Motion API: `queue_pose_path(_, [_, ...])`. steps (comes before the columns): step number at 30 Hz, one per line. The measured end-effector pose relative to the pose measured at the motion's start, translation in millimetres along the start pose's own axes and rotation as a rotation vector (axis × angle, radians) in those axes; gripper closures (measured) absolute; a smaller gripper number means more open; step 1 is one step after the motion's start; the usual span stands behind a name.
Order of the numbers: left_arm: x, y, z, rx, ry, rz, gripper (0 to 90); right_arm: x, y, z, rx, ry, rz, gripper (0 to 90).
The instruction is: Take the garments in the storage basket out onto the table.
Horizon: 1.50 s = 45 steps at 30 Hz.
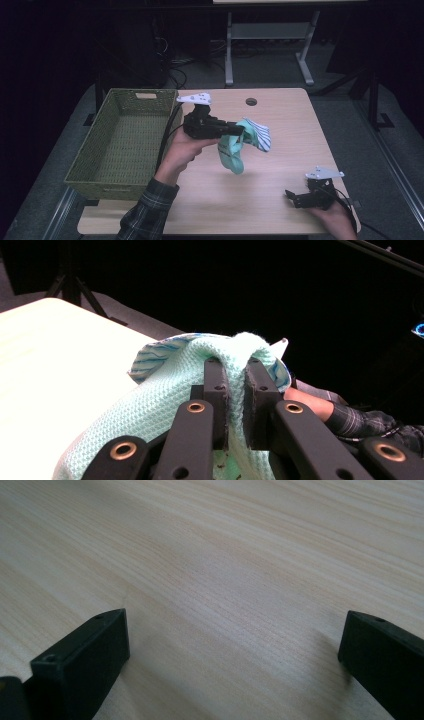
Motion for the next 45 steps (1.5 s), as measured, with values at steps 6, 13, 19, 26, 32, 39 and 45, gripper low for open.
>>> queue_pose_path(6, [-6.3,-17.0,3.0,-0.026,0.0,-0.016,82.4,0.0,0.0,0.0,0.0,0.0,0.0,0.0])
queue_pose_path(13, [-19.0,-37.3,4.6,-0.061,0.006,-0.039,82.4,0.0,0.0,0.0,0.0,0.0,0.001,0.0])
queue_pose_path(19, [-33.7,-55.5,4.8,-0.097,0.015,-0.061,82.4,0.1,0.0,0.1,0.001,0.001,0.001,0.0])
queue_pose_path(26, [-50.5,-76.0,7.7,-0.148,0.006,-0.085,82.4,0.1,0.0,0.1,0.002,0.001,0.002,0.0])
queue_pose_path(32, [-68.1,-86.7,2.5,-0.15,0.012,-0.11,82.4,-0.1,0.1,0.0,0.003,0.003,0.0,0.0])
queue_pose_path(39, [-95.0,-98.2,-8.2,-0.158,0.032,-0.161,82.3,-0.2,0.1,-0.1,0.002,0.003,0.0,0.0])
queue_pose_path(45, [-116.3,-102.9,-20.8,-0.15,0.083,-0.185,82.3,-0.1,0.1,-0.1,0.003,0.003,0.0,0.0])
Point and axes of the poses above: each handheld gripper's, and its own axes: y roughly backward along the jaws, x roughly out of its top, z roughly to its right, the point moved 8 cm from there along -y, roughly forward along the jaws, and after that the axes turned 11 degrees about -y, right-handed, at the moved point
